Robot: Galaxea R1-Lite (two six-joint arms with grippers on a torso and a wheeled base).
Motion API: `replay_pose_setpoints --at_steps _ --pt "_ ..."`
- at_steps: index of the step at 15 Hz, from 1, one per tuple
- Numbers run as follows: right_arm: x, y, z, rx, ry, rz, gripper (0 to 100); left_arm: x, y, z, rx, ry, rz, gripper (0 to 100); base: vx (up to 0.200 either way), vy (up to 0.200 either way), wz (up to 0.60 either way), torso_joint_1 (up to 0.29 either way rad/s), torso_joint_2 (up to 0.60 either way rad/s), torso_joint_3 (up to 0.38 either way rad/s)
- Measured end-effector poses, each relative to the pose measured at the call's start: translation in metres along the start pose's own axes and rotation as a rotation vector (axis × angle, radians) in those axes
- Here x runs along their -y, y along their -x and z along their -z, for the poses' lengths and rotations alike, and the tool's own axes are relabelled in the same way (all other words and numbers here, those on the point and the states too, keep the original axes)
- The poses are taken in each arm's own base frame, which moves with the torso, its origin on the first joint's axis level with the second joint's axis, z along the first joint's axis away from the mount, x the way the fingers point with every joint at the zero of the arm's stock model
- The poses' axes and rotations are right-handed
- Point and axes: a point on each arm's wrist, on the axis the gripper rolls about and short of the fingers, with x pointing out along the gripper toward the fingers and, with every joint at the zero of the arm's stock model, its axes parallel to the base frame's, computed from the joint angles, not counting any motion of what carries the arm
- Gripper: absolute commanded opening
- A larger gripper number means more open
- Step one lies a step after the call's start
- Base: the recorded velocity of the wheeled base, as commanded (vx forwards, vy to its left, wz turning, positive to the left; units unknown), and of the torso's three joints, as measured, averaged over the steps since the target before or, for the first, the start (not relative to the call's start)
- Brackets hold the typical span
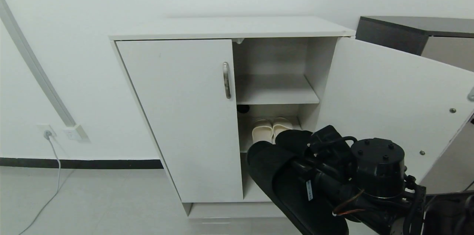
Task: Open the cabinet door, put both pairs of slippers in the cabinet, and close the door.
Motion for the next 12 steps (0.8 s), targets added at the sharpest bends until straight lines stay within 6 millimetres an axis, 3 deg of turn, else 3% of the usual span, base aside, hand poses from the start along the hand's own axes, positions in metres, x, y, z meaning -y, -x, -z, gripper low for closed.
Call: replay_pose_setpoints --at_steps 2,9,12 --pt "-0.001 -0.002 0.002 -0.003 0.002 0.001 0 0.000 0.000 0.000 0.000 0.000 0.000 0 0.000 0.000 0.00 0.002 0.26 0.242" --pt "-0.001 -0.004 0.000 0.026 0.031 0.005 0 0.000 0.000 0.000 0.000 0.000 0.000 0 0.000 0.000 0.00 -0.002 0.05 0.048" --pt "-0.004 -0.015 -0.005 0.055 0.031 0.067 0 0.000 0.000 0.000 0.000 -0.001 0.001 0 0.000 0.000 0.00 0.000 0.00 0.000"
